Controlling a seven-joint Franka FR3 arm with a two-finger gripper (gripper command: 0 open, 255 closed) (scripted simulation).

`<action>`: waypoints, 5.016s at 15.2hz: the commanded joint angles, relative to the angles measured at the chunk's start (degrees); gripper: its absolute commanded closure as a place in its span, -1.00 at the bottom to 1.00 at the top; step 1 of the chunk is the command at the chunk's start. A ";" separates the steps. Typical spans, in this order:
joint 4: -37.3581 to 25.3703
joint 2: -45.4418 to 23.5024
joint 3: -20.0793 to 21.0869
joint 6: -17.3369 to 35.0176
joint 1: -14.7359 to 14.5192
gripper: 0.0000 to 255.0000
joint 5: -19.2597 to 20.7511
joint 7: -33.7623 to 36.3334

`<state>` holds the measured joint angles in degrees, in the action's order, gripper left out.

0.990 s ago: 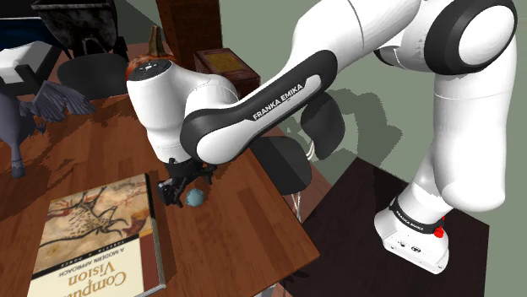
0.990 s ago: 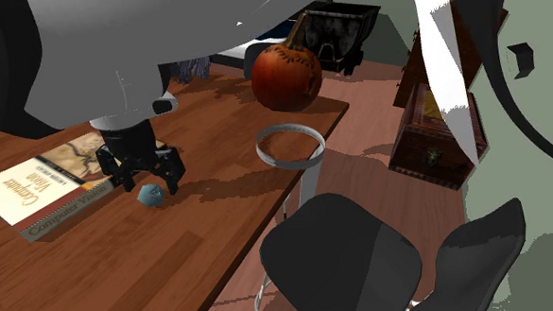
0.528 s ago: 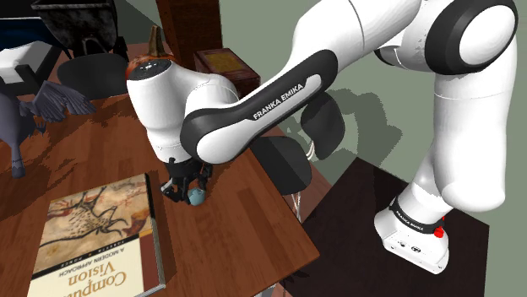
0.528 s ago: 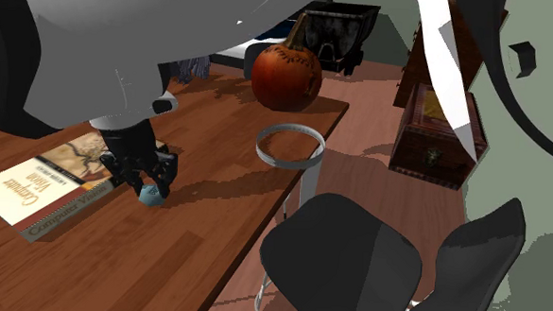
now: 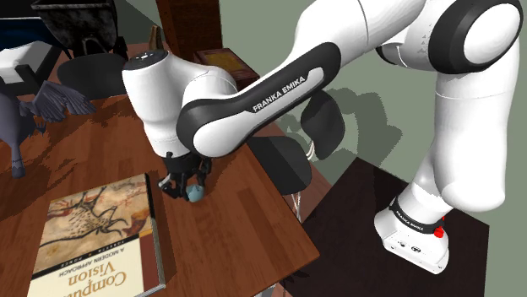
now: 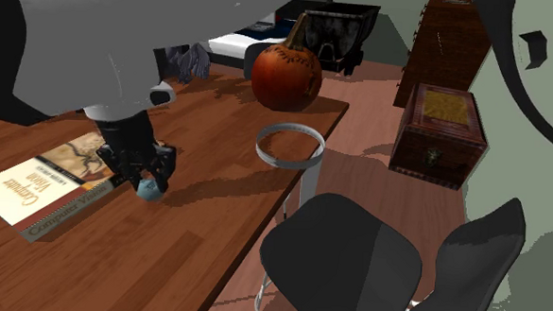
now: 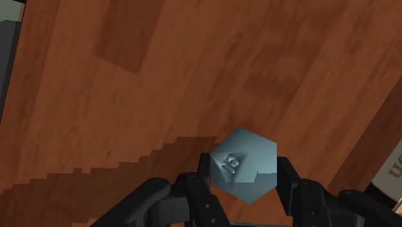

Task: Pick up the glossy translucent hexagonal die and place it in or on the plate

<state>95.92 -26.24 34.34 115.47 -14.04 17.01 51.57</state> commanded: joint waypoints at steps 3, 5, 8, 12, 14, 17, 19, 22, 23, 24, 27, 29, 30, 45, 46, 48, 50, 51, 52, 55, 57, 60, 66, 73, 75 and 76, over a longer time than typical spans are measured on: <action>-1.32 1.32 0.50 -2.44 0.23 1.00 -0.91 -0.53; -2.20 1.83 0.69 -3.73 0.29 1.00 -1.29 -0.79; -3.63 2.51 0.95 -5.71 0.33 1.00 -1.81 -1.16; -5.76 3.25 1.24 -8.42 0.31 1.00 -2.39 -1.59; -6.92 3.54 1.36 -9.81 0.26 1.00 -2.63 -1.78; -7.66 3.74 0.79 -10.53 2.00 1.00 -2.92 -4.31; -8.14 3.60 0.13 -10.69 3.65 1.00 -3.00 -6.70; -9.46 2.95 -0.91 -11.15 5.91 1.00 -2.95 -10.20; -10.06 2.61 -1.27 -11.36 6.60 1.00 -2.88 -11.34; -10.74 2.23 -1.64 -11.60 7.27 1.00 -2.80 -12.47; -13.32 0.71 -2.74 -12.53 9.09 1.00 -2.42 -15.79; -15.50 -0.61 -3.50 -13.32 10.14 1.00 -2.07 -17.96; -16.75 -1.35 -3.88 -13.77 10.62 1.00 -1.87 -19.03; -43.53 -17.73 -8.97 -23.21 12.90 1.00 1.76 -32.36; -42.37 -17.53 -8.94 -22.29 13.16 1.00 1.74 -32.23; -40.17 -17.20 -8.89 -20.52 13.64 1.00 1.71 -31.98; -38.21 -17.01 -8.86 -18.84 14.05 1.00 1.73 -31.74; -37.30 -16.95 -8.86 -18.03 14.23 1.00 1.75 -31.63; -36.44 -16.92 -8.87 -17.24 14.39 1.00 1.77 -31.52; -34.10 -16.96 -8.92 -14.97 14.81 1.00 1.89 -31.21; -32.72 -17.08 -8.97 -13.53 15.04 1.00 2.00 -31.02; -31.91 -17.19 -9.01 -12.64 15.17 1.00 2.08 -30.89; -31.92 -17.20 -9.01 -12.64 15.16 1.00 2.08 -30.89; -33.67 -17.05 -8.94 -14.46 14.85 -1.00 1.94 -31.12; -37.85 -17.15 -8.90 -18.36 14.01 -1.00 1.78 -31.60; -39.82 -17.37 -8.92 -20.03 13.58 -1.00 1.77 -31.81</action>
<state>57.82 -43.69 25.39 97.20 -0.15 18.86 20.00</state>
